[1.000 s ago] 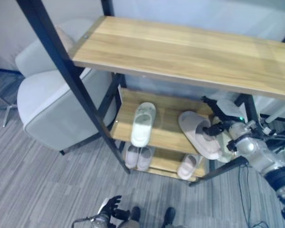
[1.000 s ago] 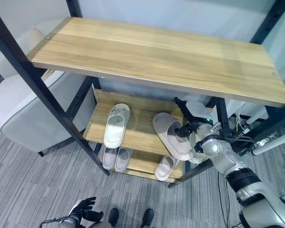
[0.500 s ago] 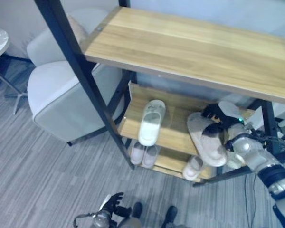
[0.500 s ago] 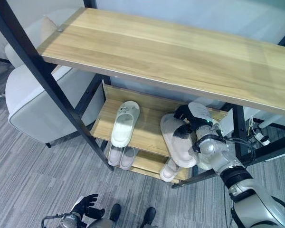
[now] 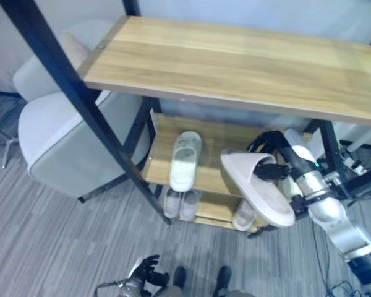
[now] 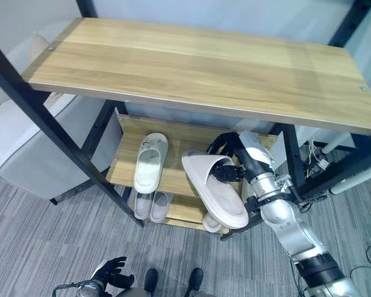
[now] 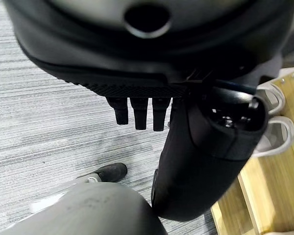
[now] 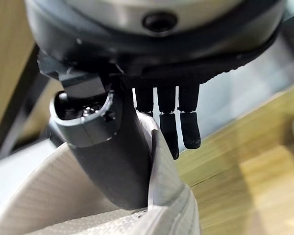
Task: Arrange the slippers neatly on the shoe rack.
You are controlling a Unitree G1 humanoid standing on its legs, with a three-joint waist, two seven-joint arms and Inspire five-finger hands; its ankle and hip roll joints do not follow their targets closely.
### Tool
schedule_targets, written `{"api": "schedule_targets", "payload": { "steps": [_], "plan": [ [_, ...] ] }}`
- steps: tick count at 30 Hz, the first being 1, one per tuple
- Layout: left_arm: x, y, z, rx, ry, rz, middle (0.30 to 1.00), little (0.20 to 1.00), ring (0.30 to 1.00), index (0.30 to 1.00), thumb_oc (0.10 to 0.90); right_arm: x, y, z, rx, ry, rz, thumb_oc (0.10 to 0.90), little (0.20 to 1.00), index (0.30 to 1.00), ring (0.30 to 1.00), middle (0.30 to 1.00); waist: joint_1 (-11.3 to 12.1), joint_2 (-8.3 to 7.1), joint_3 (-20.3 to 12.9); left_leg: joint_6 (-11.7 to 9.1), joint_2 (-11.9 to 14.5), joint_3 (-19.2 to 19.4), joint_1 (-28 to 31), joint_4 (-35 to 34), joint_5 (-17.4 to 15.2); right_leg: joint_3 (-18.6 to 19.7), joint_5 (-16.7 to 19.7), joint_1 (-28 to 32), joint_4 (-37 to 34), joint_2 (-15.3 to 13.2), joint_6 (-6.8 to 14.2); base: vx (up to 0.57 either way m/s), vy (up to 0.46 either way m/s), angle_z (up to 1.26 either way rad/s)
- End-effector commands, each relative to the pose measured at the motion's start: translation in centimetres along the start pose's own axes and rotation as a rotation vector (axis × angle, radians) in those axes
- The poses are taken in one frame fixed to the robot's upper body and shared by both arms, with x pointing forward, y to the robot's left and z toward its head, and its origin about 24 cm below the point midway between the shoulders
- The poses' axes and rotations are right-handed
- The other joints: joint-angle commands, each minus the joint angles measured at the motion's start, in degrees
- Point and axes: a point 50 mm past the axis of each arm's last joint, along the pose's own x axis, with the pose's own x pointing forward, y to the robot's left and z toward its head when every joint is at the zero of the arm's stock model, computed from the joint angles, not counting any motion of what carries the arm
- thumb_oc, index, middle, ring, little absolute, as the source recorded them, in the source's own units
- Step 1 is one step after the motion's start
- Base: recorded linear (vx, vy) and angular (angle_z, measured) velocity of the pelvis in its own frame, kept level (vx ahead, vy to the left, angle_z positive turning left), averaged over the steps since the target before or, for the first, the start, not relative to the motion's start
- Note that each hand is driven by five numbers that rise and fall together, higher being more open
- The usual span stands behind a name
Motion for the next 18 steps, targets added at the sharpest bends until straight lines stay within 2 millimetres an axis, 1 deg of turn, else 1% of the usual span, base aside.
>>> {"api": "schedule_targets", "payload": {
  "steps": [1,3,5,10,11,12,14,15,16,17,18],
  "plan": [
    [-0.6,-2.2,-2.1,0.067,0.071,-0.084,0.900,0.900,0.900,0.900,0.800,0.1,-1.8,4.5,0.239,-0.251,-0.060,0.400,0.300,0.300,0.300,0.300,-1.6,0.44,-4.2,-2.3,0.7,4.8,-1.4,-0.5,-0.5,2.7,-6.7,3.8,0.0,-0.3,4.6,-0.01,-0.012,-0.25],
    [-0.6,-2.5,-2.0,0.058,0.068,-0.095,0.900,0.900,0.900,0.900,0.800,-1.0,-0.9,4.4,0.359,-0.247,-0.010,0.400,0.300,0.300,0.300,0.300,-2.5,0.89,-3.9,-2.2,0.9,5.6,-1.4,-0.5,-0.5,3.5,-6.5,3.4,0.0,-0.3,4.7,-0.02,-0.003,-0.26],
    [-0.7,-2.7,-2.1,0.056,0.065,-0.107,0.900,0.900,0.900,0.900,0.800,-1.9,-0.3,4.2,0.439,-0.230,0.034,0.400,0.300,0.300,0.300,0.300,-3.1,1.24,-3.8,-2.2,0.9,6.3,-1.5,-0.5,-0.5,4.1,-6.3,2.9,0.0,-0.2,4.8,-0.04,-0.003,-0.21],
    [-0.5,-3.3,-1.3,0.056,0.034,-0.126,0.900,0.900,0.900,0.900,0.800,-3.6,1.5,3.5,0.534,-0.160,0.159,0.400,0.300,0.300,0.300,0.300,-4.8,2.17,-3.0,-2.4,1.3,7.7,-2.1,-0.5,-0.2,5.5,-5.7,1.6,0.0,-0.2,4.9,-0.05,0.002,-0.28],
    [-0.4,-3.5,-0.8,0.065,0.015,-0.135,0.900,0.900,0.900,0.900,0.800,-3.9,2.7,2.8,0.569,-0.112,0.229,0.400,0.300,0.300,0.300,0.300,-5.2,2.45,-2.4,-2.4,1.3,8.1,-2.3,-0.5,0.0,6.1,-5.5,1.0,0.0,-0.2,4.9,-0.06,0.000,-0.29],
    [-0.4,-3.5,-0.8,0.064,0.015,-0.135,0.900,0.900,0.900,0.900,0.800,-3.9,2.7,2.8,0.569,-0.113,0.230,0.400,0.300,0.300,0.300,0.300,-5.2,2.46,-2.4,-2.4,1.4,8.1,-2.3,-0.5,0.0,6.2,-5.5,1.0,0.0,-0.1,4.9,-0.06,-0.010,-0.24],
    [-0.3,-3.7,0.0,0.085,-0.010,-0.148,0.900,0.900,0.900,0.900,0.800,-4.3,4.0,1.8,0.574,-0.049,0.300,0.400,0.300,0.300,0.300,0.300,-5.4,2.75,-1.8,-2.4,1.5,8.4,-2.6,-0.5,0.3,6.4,-5.4,0.6,0.1,-0.1,4.9,-0.05,-0.011,-0.22],
    [-0.2,-3.8,0.2,0.100,-0.018,-0.156,0.900,0.900,0.900,0.900,0.800,-4.6,4.9,1.1,0.571,0.001,0.342,0.400,0.300,0.300,0.300,0.300,-5.5,2.82,-1.5,-2.5,1.6,8.5,-2.7,-0.5,0.4,6.4,-5.3,0.4,0.1,-0.1,4.9,-0.09,-0.010,-0.21],
    [-0.1,-3.9,0.9,0.128,-0.041,-0.168,0.900,0.900,0.900,0.900,0.800,-4.7,5.6,0.2,0.530,0.046,0.393,0.400,0.300,0.300,0.300,0.300,-5.6,3.09,-0.8,-2.6,1.7,8.6,-3.2,-0.5,0.6,6.5,-5.2,-0.3,0.2,-0.1,4.8,-0.10,-0.013,-0.14],
    [0.0,-3.9,1.3,0.136,-0.053,-0.167,0.900,0.900,0.900,0.900,0.800,-4.7,5.9,-0.2,0.506,0.067,0.413,0.400,0.300,0.300,0.300,0.300,-5.6,3.22,-0.2,-2.7,1.8,8.6,-3.5,-0.5,0.8,6.6,-5.0,-0.8,0.3,-0.1,4.8,-0.09,-0.003,-0.03],
    [0.0,-3.9,1.3,0.135,-0.053,-0.166,0.900,0.900,0.900,0.900,0.800,-4.6,5.9,-0.2,0.506,0.066,0.413,0.400,0.300,0.300,0.300,0.300,-5.6,3.22,-0.2,-2.7,1.8,8.6,-3.6,-0.5,0.8,6.6,-5.0,-0.9,0.3,-0.1,4.8,-0.08,-0.009,0.01]
  ]
}}
